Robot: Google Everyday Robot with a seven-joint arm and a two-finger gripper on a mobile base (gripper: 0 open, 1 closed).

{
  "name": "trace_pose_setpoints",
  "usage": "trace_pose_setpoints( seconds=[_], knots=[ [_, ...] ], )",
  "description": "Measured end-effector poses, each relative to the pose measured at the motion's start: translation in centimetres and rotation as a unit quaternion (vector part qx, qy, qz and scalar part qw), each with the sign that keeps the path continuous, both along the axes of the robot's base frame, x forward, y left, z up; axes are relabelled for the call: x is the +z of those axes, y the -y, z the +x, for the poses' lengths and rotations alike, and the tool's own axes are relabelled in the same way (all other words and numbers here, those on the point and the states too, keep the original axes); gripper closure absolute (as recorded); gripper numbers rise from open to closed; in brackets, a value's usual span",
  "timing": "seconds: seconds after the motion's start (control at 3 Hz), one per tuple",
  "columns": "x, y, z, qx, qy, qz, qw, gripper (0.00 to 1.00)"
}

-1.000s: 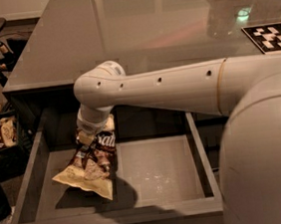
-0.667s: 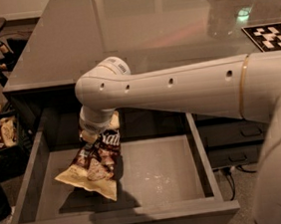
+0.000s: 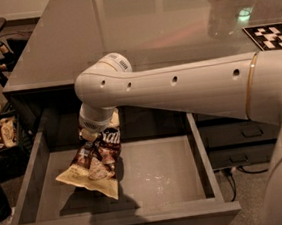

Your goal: Pick brown chip bag from top drawer and place on counter

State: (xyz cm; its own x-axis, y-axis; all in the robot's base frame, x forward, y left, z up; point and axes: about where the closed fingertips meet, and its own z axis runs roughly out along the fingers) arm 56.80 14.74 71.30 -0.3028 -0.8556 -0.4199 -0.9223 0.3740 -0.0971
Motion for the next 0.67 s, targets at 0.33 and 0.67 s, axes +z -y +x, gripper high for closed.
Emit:
trace_pose_setpoints(
  seconds=[0.33,0.67],
  knots=[
    [3.5,1.1,0.4,-0.006,0.020,0.026,0.9994,1.00],
    [9.6,4.3,2.2,-0.027,0.057,0.055,0.9965,1.00]
  ],
)
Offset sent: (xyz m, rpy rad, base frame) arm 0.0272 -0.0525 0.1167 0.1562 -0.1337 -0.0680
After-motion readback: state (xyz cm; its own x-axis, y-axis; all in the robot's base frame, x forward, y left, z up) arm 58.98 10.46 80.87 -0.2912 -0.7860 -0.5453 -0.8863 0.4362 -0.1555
